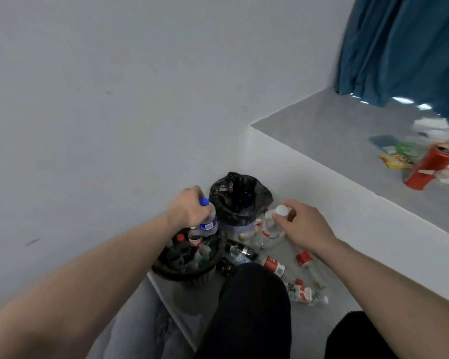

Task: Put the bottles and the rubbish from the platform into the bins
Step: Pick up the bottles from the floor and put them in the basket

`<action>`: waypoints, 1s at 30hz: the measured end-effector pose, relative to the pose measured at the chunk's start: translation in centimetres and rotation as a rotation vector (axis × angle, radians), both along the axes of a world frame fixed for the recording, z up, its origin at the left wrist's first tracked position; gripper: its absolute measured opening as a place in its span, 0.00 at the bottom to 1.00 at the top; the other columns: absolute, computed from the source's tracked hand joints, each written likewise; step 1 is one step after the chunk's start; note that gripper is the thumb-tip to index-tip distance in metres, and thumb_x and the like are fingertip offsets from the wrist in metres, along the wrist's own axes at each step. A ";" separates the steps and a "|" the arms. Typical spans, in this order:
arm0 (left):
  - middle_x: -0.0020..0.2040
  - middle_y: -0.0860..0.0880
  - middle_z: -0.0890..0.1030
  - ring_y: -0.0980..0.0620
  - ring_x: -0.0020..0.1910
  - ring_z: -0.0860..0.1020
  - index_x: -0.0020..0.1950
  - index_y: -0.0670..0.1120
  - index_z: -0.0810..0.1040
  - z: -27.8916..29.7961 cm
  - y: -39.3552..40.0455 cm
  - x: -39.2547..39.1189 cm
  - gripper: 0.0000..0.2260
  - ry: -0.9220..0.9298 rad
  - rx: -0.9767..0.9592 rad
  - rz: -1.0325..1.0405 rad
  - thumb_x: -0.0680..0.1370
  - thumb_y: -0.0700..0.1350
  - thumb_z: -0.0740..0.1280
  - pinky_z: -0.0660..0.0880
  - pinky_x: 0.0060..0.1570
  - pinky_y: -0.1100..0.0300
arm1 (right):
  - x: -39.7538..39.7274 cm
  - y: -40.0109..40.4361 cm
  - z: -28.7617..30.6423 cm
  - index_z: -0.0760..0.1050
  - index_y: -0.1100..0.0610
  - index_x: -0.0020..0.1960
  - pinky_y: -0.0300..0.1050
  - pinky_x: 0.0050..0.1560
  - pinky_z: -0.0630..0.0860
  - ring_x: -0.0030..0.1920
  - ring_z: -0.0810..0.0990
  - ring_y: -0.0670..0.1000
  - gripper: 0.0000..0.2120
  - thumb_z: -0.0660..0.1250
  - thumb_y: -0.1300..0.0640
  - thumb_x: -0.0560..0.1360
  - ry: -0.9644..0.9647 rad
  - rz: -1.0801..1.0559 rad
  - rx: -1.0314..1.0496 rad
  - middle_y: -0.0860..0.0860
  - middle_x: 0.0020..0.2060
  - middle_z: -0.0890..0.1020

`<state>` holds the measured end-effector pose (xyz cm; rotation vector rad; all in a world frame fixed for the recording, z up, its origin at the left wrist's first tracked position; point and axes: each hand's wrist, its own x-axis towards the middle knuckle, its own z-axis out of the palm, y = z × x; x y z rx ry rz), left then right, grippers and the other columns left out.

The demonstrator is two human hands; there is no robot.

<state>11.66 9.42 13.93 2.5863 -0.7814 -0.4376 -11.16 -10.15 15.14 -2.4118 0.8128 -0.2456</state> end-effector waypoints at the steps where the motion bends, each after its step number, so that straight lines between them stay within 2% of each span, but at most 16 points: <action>1: 0.53 0.48 0.78 0.46 0.48 0.77 0.55 0.48 0.74 -0.4 1.5 0.7 0.14 0.006 0.009 0.031 0.74 0.53 0.69 0.71 0.46 0.57 | 1.2 0.6 0.0 0.76 0.41 0.54 0.45 0.44 0.74 0.45 0.78 0.45 0.07 0.67 0.42 0.77 -0.009 0.025 -0.001 0.39 0.44 0.80; 7: 0.58 0.46 0.73 0.44 0.53 0.76 0.59 0.47 0.76 -4.6 7.0 2.8 0.16 0.057 0.099 0.141 0.73 0.48 0.71 0.74 0.53 0.57 | 6.4 3.3 -1.8 0.76 0.40 0.54 0.43 0.43 0.75 0.46 0.79 0.43 0.10 0.66 0.38 0.76 -0.016 0.123 0.027 0.39 0.45 0.81; 10: 0.57 0.46 0.73 0.47 0.48 0.73 0.55 0.48 0.75 -7.8 7.9 2.9 0.13 0.085 0.121 0.168 0.73 0.48 0.72 0.72 0.51 0.59 | 7.8 3.9 -3.5 0.74 0.39 0.53 0.47 0.46 0.78 0.46 0.80 0.43 0.11 0.65 0.37 0.75 0.017 0.137 0.050 0.39 0.45 0.81; 14: 0.58 0.45 0.75 0.43 0.56 0.77 0.52 0.49 0.74 -11.7 8.1 2.8 0.09 0.124 0.179 0.164 0.74 0.48 0.69 0.73 0.59 0.55 | 8.9 3.5 -5.6 0.73 0.38 0.53 0.47 0.47 0.79 0.46 0.79 0.42 0.08 0.66 0.40 0.76 0.033 0.156 0.062 0.39 0.45 0.81; 21: 0.63 0.42 0.72 0.37 0.61 0.77 0.65 0.44 0.72 -16.2 6.7 2.8 0.16 0.109 0.321 0.106 0.79 0.47 0.63 0.75 0.60 0.47 | 9.2 1.6 -7.8 0.74 0.37 0.52 0.47 0.46 0.80 0.46 0.80 0.40 0.06 0.67 0.40 0.76 0.030 0.161 0.140 0.38 0.44 0.81; 23: 0.64 0.42 0.72 0.37 0.63 0.76 0.71 0.45 0.69 -17.0 6.8 3.0 0.20 0.139 0.370 0.117 0.79 0.47 0.64 0.75 0.61 0.47 | 9.4 1.3 -7.9 0.75 0.38 0.52 0.47 0.46 0.80 0.46 0.80 0.40 0.06 0.67 0.41 0.76 0.011 0.148 0.157 0.38 0.44 0.82; 25: 0.65 0.41 0.71 0.37 0.63 0.76 0.72 0.44 0.67 -17.2 6.9 3.2 0.23 0.159 0.408 0.126 0.78 0.47 0.66 0.76 0.62 0.47 | 9.6 1.0 -7.9 0.75 0.38 0.52 0.48 0.47 0.80 0.46 0.80 0.41 0.06 0.67 0.40 0.77 0.008 0.156 0.163 0.38 0.45 0.82; 27: 0.65 0.42 0.71 0.37 0.64 0.76 0.70 0.44 0.69 -16.6 6.9 3.5 0.23 0.155 0.423 0.110 0.77 0.47 0.68 0.76 0.63 0.47 | 9.8 0.9 -7.8 0.75 0.37 0.53 0.49 0.48 0.81 0.46 0.80 0.41 0.06 0.68 0.40 0.76 0.004 0.168 0.178 0.39 0.45 0.82; 30: 0.62 0.44 0.72 0.39 0.61 0.77 0.64 0.46 0.73 -14.0 7.4 4.3 0.18 0.123 0.358 0.094 0.75 0.46 0.69 0.76 0.61 0.49 | 10.4 1.1 -7.4 0.75 0.38 0.53 0.48 0.48 0.81 0.46 0.80 0.41 0.06 0.68 0.42 0.77 0.006 0.191 0.177 0.39 0.45 0.82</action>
